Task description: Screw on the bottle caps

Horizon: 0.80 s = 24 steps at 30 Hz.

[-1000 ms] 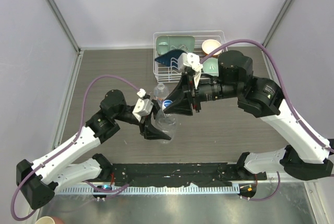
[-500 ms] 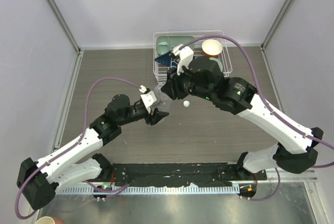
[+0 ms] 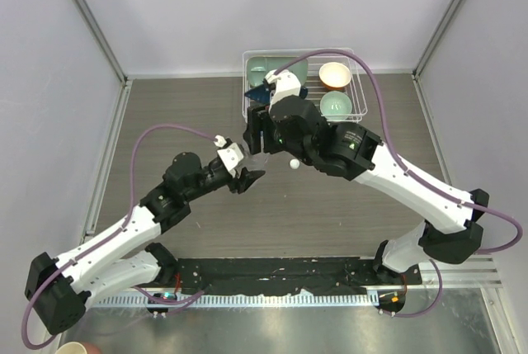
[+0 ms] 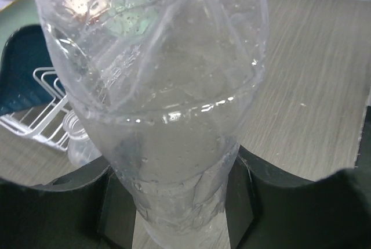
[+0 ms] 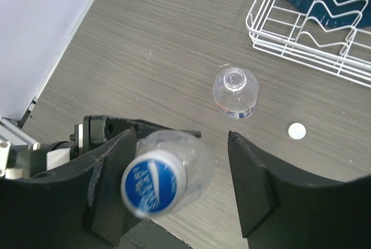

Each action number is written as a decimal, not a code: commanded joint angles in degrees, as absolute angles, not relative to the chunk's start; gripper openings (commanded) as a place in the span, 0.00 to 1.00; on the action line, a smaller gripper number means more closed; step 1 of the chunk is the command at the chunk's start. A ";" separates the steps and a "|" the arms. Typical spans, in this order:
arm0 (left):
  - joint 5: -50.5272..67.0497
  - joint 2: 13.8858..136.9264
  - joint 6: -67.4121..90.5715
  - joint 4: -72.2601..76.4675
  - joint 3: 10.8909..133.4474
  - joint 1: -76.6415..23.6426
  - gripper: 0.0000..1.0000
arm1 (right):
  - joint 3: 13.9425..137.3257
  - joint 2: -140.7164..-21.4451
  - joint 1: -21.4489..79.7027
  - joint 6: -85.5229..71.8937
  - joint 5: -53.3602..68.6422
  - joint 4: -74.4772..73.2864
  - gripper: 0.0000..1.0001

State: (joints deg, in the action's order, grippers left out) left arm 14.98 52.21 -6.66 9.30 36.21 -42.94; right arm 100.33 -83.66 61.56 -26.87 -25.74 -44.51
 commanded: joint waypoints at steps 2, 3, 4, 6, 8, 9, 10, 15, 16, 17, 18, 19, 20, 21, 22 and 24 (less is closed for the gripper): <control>25.21 47.99 -5.28 20.40 38.50 -43.24 0.00 | 107.74 -84.90 60.39 -18.22 -24.83 -49.75 0.75; 26.01 48.08 -5.01 19.69 38.67 -43.24 0.00 | 110.02 -84.64 60.12 -16.89 -21.91 -49.75 0.77; 27.76 47.99 -4.66 18.99 38.76 -42.98 0.00 | 111.08 -83.94 59.94 -15.48 -18.84 -50.36 0.78; 29.26 48.25 -2.48 16.62 39.02 -42.63 0.00 | 114.32 -83.41 59.85 -11.35 -7.07 -52.37 0.91; 31.45 48.25 -0.62 15.39 39.02 -42.19 0.00 | 115.75 -82.36 59.94 -9.33 -0.81 -55.80 0.99; 32.68 48.25 1.21 15.12 39.11 -42.10 0.00 | 115.40 -81.74 59.94 -6.53 6.00 -56.59 1.00; 35.57 48.43 2.19 14.94 39.11 -41.93 0.00 | 114.97 -80.09 59.94 -5.37 7.80 -57.82 1.00; 50.07 50.53 4.04 8.91 41.56 -41.84 0.00 | 112.50 -75.50 59.94 2.00 19.30 -59.41 1.00; 52.62 50.97 4.04 6.88 42.44 -41.92 0.00 | 112.50 -74.98 59.94 2.72 19.68 -59.24 1.00; 57.08 51.32 4.22 5.64 43.23 -41.92 0.00 | 111.89 -73.40 59.94 3.25 19.69 -58.98 1.00; 58.61 51.33 4.31 4.23 44.37 -42.01 0.00 | 111.28 -72.69 59.94 3.77 19.77 -58.45 1.00; 59.93 51.59 4.48 3.78 44.91 -42.01 0.00 | 110.83 -71.99 59.94 4.91 20.04 -57.66 1.00; 61.42 51.77 4.40 3.26 45.35 -42.01 0.00 | 110.48 -71.55 59.94 5.36 20.30 -57.31 0.99; 63.52 52.03 4.22 2.82 45.96 -42.01 0.00 | 110.22 -71.28 59.94 5.88 21.00 -56.96 0.97; 64.50 52.38 4.22 2.38 46.05 -42.10 0.00 | 110.21 -71.28 59.85 6.41 21.96 -56.43 0.94; 66.52 52.56 4.13 2.29 46.14 -42.36 0.00 | 110.92 -72.06 59.94 6.94 22.85 -56.43 0.89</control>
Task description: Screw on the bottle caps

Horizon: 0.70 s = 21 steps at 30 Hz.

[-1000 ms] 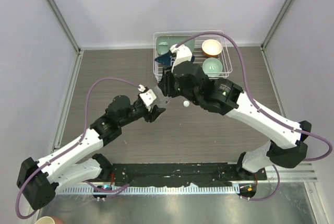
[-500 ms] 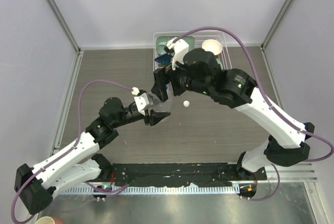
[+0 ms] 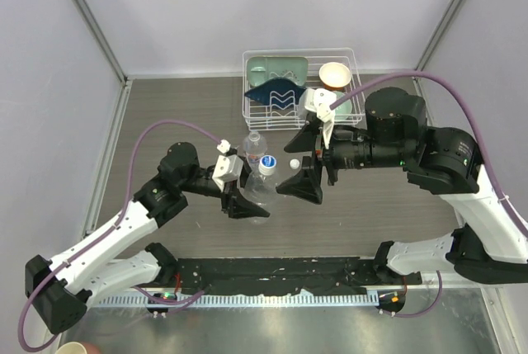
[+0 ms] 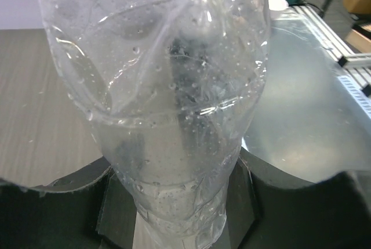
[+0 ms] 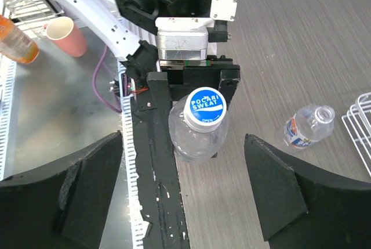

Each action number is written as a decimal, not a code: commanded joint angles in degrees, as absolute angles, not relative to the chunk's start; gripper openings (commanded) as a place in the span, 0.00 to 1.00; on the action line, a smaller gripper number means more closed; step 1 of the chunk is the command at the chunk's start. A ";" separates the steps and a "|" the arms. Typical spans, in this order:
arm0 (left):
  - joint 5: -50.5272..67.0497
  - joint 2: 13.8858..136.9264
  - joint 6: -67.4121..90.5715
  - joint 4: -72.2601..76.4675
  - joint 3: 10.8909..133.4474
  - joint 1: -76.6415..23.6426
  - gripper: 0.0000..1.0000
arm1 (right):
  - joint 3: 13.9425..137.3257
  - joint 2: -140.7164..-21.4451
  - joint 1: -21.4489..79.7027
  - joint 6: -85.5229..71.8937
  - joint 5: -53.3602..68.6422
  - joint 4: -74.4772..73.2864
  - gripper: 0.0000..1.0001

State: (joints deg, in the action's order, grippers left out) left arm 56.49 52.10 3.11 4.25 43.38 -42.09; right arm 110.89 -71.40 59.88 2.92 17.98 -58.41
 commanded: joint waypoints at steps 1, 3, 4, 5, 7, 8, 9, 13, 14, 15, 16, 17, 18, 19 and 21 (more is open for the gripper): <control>66.88 52.56 4.22 2.29 46.14 -42.45 0.00 | 110.92 -72.24 59.94 7.20 23.29 -56.51 0.86; 68.46 52.56 3.87 2.20 45.97 -42.63 0.00 | 111.18 -72.77 59.94 8.08 24.96 -56.51 0.83; 68.81 52.65 3.78 2.20 45.97 -42.71 0.00 | 111.27 -72.95 59.94 8.26 25.40 -56.43 0.81; 69.17 52.65 3.52 2.02 45.71 -42.80 0.00 | 111.62 -73.12 59.94 8.61 25.75 -56.34 0.79; 69.61 52.47 3.17 1.76 45.35 -43.24 0.00 | 112.15 -73.91 59.85 8.88 26.10 -56.16 0.77; 69.61 52.64 2.90 1.41 45.09 -43.42 0.00 | 112.76 -74.09 59.85 9.14 26.45 -56.16 0.77; 69.44 52.56 2.47 1.41 44.91 -43.42 0.00 | 112.94 -74.27 59.85 9.14 26.54 -55.99 0.76; 68.03 52.47 2.02 2.20 44.39 -43.50 0.00 | 113.12 -75.32 59.85 9.14 28.47 -55.55 0.68; 67.94 52.38 2.02 2.28 44.21 -43.51 0.00 | 113.20 -75.76 59.85 9.14 28.56 -55.55 0.67; 67.77 52.30 1.93 2.29 44.21 -43.42 0.00 | 113.29 -76.02 59.77 8.97 28.65 -55.29 0.65; 67.76 52.21 2.02 2.29 44.12 -43.50 0.00 | 113.38 -76.46 59.68 8.79 28.48 -55.28 0.61; 67.15 52.12 2.02 2.29 44.03 -43.42 0.00 | 113.73 -76.99 59.59 8.53 28.48 -55.28 0.58; 66.89 51.95 2.02 2.46 43.86 -43.50 0.00 | 113.90 -77.34 59.50 8.26 28.82 -55.37 0.56; 66.45 51.94 2.20 2.63 43.77 -43.42 0.00 | 113.99 -77.60 59.50 8.17 29.18 -55.46 0.52; 65.75 51.59 2.11 3.16 43.42 -43.50 0.00 | 113.82 -77.78 59.41 8.09 29.70 -55.37 0.44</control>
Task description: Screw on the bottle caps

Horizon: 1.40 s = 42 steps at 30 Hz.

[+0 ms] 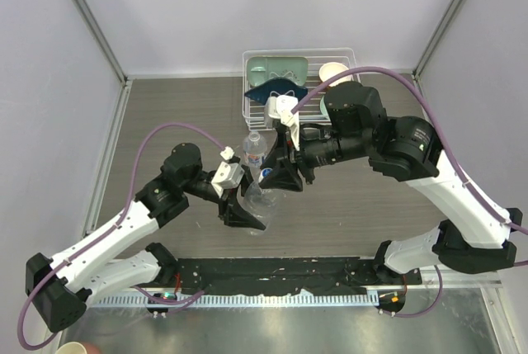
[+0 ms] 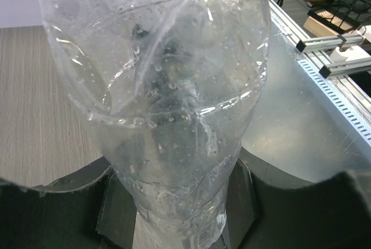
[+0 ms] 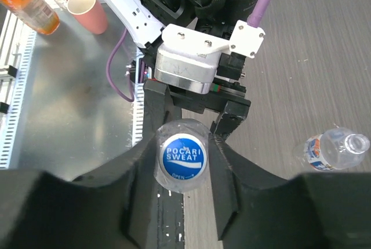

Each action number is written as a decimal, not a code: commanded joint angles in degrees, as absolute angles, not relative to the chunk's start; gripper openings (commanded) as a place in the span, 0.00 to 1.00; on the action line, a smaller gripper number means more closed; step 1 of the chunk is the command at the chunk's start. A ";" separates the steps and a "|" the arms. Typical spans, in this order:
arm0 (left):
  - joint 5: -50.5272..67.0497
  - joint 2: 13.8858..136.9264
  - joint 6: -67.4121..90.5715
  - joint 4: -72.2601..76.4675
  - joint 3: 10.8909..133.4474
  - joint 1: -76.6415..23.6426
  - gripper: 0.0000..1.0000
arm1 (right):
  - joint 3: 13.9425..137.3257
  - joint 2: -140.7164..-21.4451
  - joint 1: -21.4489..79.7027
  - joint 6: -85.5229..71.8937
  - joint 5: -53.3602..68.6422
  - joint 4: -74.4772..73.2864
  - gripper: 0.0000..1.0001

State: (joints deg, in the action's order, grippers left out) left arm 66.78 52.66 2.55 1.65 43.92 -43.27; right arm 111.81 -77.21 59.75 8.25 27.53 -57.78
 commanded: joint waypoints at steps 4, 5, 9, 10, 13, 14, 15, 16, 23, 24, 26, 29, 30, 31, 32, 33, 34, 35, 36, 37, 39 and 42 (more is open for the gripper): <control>62.94 50.98 1.93 4.30 42.80 -43.51 0.00 | 113.03 -77.87 59.33 7.12 28.92 -55.37 0.20; 62.49 50.72 1.93 4.57 42.72 -43.42 0.00 | 112.59 -77.78 59.33 7.03 28.39 -55.55 0.15; 56.89 50.19 1.32 6.94 42.19 -43.42 0.00 | 110.57 -77.08 59.24 5.10 23.31 -55.63 0.01; 55.04 50.01 0.88 8.60 41.84 -43.24 0.00 | 110.22 -77.25 59.24 4.66 21.72 -55.98 0.01; 45.67 49.57 0.26 11.42 41.31 -42.89 0.00 | 109.25 -78.57 59.24 1.68 14.17 -57.21 0.01; 42.14 49.31 -1.39 13.08 41.05 -42.89 0.00 | 108.99 -79.01 59.24 0.89 10.50 -57.30 0.01; 39.40 49.22 -2.80 14.23 40.78 -42.80 0.00 | 108.72 -79.45 59.24 -1.64 7.94 -56.96 0.01; 33.89 49.13 -3.77 15.20 40.00 -42.80 0.00 | 108.98 -80.67 59.24 -2.89 5.82 -56.95 0.01; 17.00 47.64 -14.32 21.53 35.34 -42.89 0.00 | 117.24 -90.77 60.03 -15.46 -12.82 -60.20 0.01; 15.83 47.29 -14.94 22.40 34.64 -42.89 0.00 | 117.86 -91.66 60.38 -16.16 -16.14 -60.64 0.01; 12.07 47.02 -15.38 22.67 34.28 -42.89 0.00 | 119.53 -94.55 62.22 -18.10 -19.67 -61.87 0.01; 10.29 46.41 -15.64 22.94 33.84 -42.80 0.00 | 121.55 -96.94 63.28 -20.91 -24.60 -62.66 0.01; 9.59 46.15 -15.56 22.94 33.58 -42.89 0.00 | 121.99 -98.07 63.37 -21.35 -25.22 -62.58 0.01; 9.23 45.88 -15.30 22.77 33.40 -42.80 0.00 | 123.04 -98.35 63.37 -21.71 -25.57 -62.40 0.01; 9.05 45.62 -14.77 22.50 33.40 -42.89 0.00 | 123.74 -98.70 63.28 -21.97 -25.49 -61.79 0.01; 8.62 45.53 -14.24 22.06 33.31 -42.89 0.00 | 124.71 -98.96 63.37 -21.71 -25.14 -61.61 0.01; 8.70 45.35 -13.63 21.54 33.31 -42.89 0.00 | 127.85 -99.66 63.37 -21.27 -24.88 -61.61 0.14; 8.70 44.92 -11.97 20.49 33.22 -42.89 0.00 | 129.62 -99.75 63.28 -20.14 -24.18 -61.00 0.48; 8.70 44.56 -10.82 20.30 32.87 -42.80 0.00 | 131.12 -99.67 63.28 -19.00 -23.04 -60.21 0.59; 8.88 44.21 -9.59 20.04 32.70 -42.63 0.00 | 134.00 -99.23 63.28 -18.29 -22.24 -59.51 0.67; 9.23 43.07 -6.52 19.86 32.08 -42.54 0.00 | 135.87 -98.18 63.11 -16.18 -20.31 -56.96 0.80; 10.10 41.93 -2.92 19.60 31.55 -42.19 0.00 | 134.83 -95.28 62.14 -14.42 -16.55 -53.45 0.82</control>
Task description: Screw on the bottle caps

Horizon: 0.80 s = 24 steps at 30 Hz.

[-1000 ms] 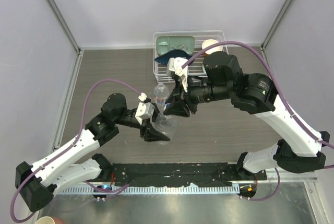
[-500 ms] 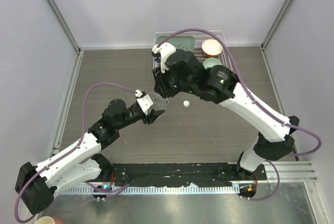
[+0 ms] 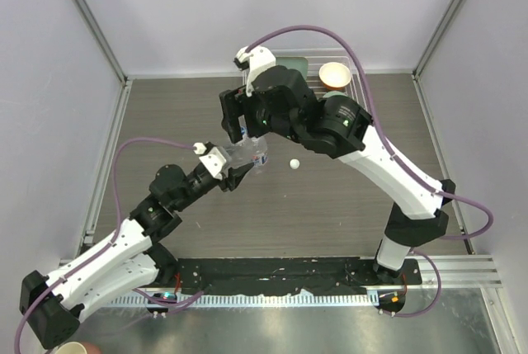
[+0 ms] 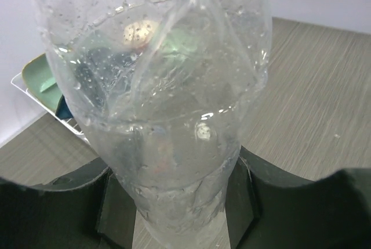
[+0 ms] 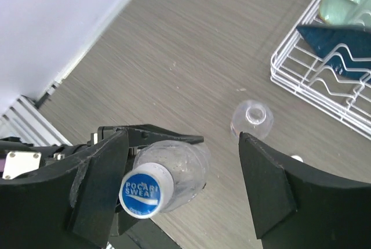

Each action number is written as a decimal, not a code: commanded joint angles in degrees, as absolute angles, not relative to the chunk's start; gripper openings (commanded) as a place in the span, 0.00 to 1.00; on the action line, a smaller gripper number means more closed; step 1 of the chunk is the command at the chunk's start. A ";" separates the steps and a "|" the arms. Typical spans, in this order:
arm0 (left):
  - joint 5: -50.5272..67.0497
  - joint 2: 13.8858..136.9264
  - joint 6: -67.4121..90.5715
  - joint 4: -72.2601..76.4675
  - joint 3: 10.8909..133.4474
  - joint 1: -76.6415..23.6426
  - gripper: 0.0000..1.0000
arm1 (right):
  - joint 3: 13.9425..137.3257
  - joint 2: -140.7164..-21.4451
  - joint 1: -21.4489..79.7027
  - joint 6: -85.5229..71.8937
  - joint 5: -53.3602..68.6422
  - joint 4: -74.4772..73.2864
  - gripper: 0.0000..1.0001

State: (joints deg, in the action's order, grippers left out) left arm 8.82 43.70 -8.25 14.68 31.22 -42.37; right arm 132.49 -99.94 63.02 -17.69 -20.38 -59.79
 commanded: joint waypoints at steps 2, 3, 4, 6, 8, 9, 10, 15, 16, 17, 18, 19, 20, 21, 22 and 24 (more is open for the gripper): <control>9.93 41.66 -1.68 19.16 31.73 -42.10 0.00 | 131.32 -92.74 62.14 -13.80 -15.04 -50.64 0.80; 9.93 41.57 -0.80 18.99 31.90 -42.01 0.00 | 129.83 -92.03 62.14 -13.45 -13.55 -49.67 0.78; 10.02 41.57 -0.53 18.90 31.82 -41.92 0.00 | 126.60 -91.06 62.14 -13.36 -12.49 -48.61 0.78; 10.02 41.66 -0.26 18.72 32.08 -41.92 0.00 | 123.15 -88.60 62.14 -13.27 -10.65 -45.36 0.75; 9.41 41.92 1.58 18.37 32.25 -41.92 0.00 | 118.58 -86.85 62.14 -12.48 -9.06 -42.73 0.72; 8.97 41.92 1.93 18.28 32.60 -41.92 0.00 | 117.17 -86.31 62.23 -12.05 -8.53 -41.84 0.71; 8.53 42.10 2.54 18.02 32.78 -42.01 0.00 | 114.46 -85.79 62.23 -11.08 -7.22 -40.97 0.70; 9.84 42.28 3.95 16.44 34.28 -42.01 0.00 | 108.11 -83.15 62.23 -9.14 -3.34 -34.55 0.69; 10.37 42.28 4.13 16.35 34.45 -42.01 0.00 | 107.76 -83.23 62.14 -8.71 -2.82 -34.19 0.69; 10.63 42.28 4.57 16.35 34.54 -42.01 0.00 | 107.75 -83.41 62.23 -8.61 -2.46 -34.10 0.69; 10.90 42.36 4.74 16.26 34.72 -42.01 0.00 | 107.75 -83.58 62.23 -8.53 -2.20 -34.01 0.70; 11.68 42.36 4.83 16.17 34.89 -41.92 0.00 | 107.75 -83.85 62.23 -8.53 -2.11 -33.75 0.69; 11.95 42.45 5.01 16.00 34.98 -42.01 0.00 | 107.75 -83.85 62.23 -8.35 -2.02 -33.66 0.69; 12.21 42.45 5.01 16.00 35.07 -42.01 0.00 | 107.67 -84.02 62.23 -8.26 -2.20 -33.66 0.68; 13.00 42.54 5.01 16.00 35.16 -42.01 0.00 | 107.49 -84.02 62.23 -8.00 -2.37 -33.40 0.65; 14.06 42.71 5.18 15.73 35.33 -42.01 0.00 | 107.05 -84.20 62.23 -7.65 -2.64 -33.22 0.60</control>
